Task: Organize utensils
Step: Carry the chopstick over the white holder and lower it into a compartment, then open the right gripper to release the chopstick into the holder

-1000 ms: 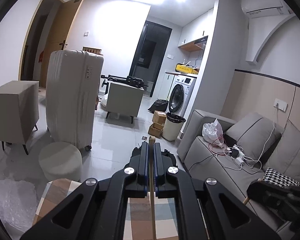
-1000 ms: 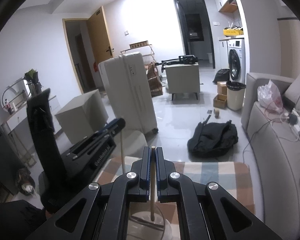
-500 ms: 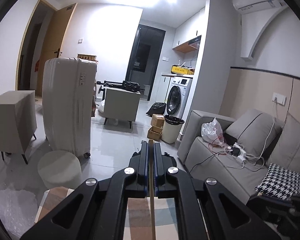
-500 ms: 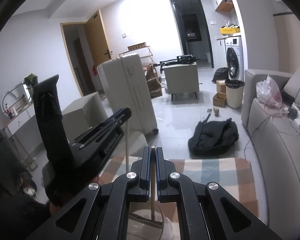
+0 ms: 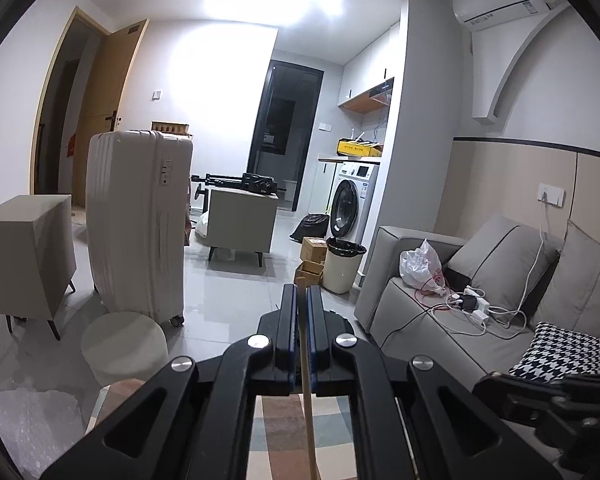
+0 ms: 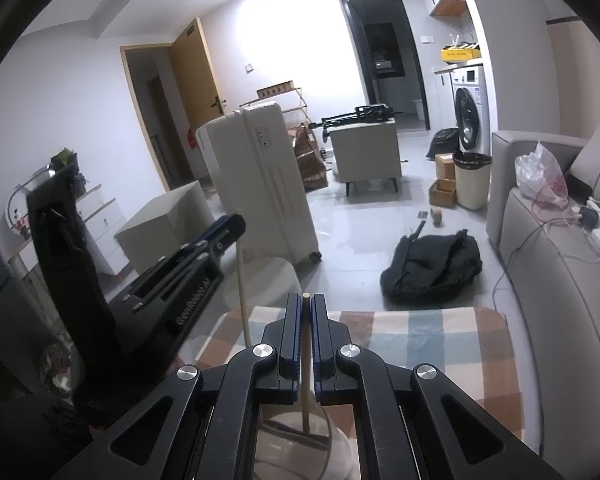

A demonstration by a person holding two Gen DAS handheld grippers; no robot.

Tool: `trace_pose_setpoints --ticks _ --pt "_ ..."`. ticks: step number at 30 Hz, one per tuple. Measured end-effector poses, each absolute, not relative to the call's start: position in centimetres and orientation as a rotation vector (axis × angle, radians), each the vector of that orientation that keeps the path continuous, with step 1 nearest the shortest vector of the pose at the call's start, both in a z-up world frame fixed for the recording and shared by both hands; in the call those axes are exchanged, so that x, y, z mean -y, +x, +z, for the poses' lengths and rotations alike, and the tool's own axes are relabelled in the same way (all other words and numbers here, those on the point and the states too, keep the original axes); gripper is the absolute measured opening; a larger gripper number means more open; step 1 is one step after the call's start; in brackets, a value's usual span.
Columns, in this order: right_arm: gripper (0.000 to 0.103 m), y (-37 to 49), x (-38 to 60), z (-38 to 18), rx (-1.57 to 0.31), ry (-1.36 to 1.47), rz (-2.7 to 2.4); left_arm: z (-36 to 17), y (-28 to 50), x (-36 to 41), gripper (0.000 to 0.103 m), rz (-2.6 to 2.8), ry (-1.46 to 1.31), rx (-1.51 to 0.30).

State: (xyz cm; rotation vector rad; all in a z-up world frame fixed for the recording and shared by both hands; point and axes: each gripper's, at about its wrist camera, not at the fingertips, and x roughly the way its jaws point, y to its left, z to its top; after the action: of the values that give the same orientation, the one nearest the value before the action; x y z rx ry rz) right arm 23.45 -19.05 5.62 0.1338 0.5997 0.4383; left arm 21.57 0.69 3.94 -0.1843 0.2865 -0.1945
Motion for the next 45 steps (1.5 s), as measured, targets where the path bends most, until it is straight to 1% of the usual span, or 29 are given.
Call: trace_pose_setpoints --ticks 6,14,18,24,34,40,43,44,45 --pt "0.004 23.1 19.1 5.6 -0.601 0.134 0.443 5.1 20.9 -0.8 0.0 -0.216 -0.167 -0.304" --pt "0.004 22.5 19.2 5.7 -0.581 0.133 0.432 6.2 22.7 0.0 0.0 -0.234 -0.17 -0.295" --pt "0.004 22.5 19.4 5.4 -0.583 0.146 0.434 5.0 23.2 0.4 0.0 -0.247 -0.173 -0.326" --pt "0.004 22.9 19.5 4.9 -0.609 0.158 0.448 3.1 21.5 0.1 0.0 -0.227 -0.158 -0.335" --pt "0.004 22.6 19.2 4.5 -0.632 0.153 0.473 3.4 20.6 -0.3 0.0 -0.209 -0.14 -0.333" --pt "0.004 22.7 18.9 4.3 -0.655 0.14 0.488 3.2 19.8 -0.6 0.001 -0.252 -0.128 -0.402" --pt "0.005 22.6 18.7 4.0 -0.681 0.139 0.507 2.9 19.9 -0.9 0.001 -0.292 -0.137 -0.477" --pt "0.007 22.6 18.6 3.9 -0.689 0.136 0.512 2.9 20.0 -1.2 0.002 -0.309 -0.148 -0.506" --pt "0.007 22.5 18.5 3.8 -0.698 0.136 0.518 2.9 20.1 -1.2 0.002 -0.325 -0.155 -0.534"
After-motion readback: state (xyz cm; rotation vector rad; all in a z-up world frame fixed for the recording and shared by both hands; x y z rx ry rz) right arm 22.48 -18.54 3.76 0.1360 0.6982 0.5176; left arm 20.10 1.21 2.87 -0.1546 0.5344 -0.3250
